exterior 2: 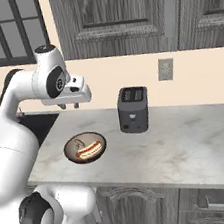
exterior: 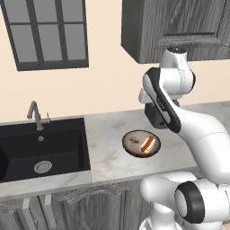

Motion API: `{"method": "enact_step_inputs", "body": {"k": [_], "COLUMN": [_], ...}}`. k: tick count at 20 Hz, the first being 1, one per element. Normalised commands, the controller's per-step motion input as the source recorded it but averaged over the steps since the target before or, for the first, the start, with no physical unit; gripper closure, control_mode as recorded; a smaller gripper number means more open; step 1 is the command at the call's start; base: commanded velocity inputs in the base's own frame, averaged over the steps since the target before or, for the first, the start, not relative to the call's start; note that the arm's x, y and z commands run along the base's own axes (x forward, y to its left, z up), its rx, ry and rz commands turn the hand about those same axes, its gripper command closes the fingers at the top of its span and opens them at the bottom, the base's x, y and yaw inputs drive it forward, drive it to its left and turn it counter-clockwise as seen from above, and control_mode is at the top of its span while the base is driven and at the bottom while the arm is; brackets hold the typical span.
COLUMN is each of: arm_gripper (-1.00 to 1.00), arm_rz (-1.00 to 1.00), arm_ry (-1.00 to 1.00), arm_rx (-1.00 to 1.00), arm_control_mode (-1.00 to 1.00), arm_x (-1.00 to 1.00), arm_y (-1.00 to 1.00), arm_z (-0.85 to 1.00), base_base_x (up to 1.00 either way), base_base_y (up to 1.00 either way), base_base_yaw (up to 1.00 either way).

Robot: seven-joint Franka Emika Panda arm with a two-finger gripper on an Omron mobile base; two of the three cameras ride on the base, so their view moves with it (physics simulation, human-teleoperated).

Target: Dump the mushroom and hot dog from the bowl so the bowl can be washed. Place the bowl in the sink after clearing the leftovers.

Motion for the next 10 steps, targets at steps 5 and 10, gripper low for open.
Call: {"method": "enact_step_inputs", "body": {"k": [5,10], "arm_gripper": [-1.00,-1.00], "arm_rz": [0.00,-0.03], "arm_ry": [0.00,0.02], "arm_rx": [0.00,0.05], "arm_control_mode": [-1.00,-1.00], "arm_x": [0.00,-0.14], "arm_y": [0.00,-0.06], "arm_z": [0.00,-0.39], "base_base_x": [0.00,0.00], "base_base_y": [0.00,0.00], "base_base_yaw": [0.00,0.00]}}
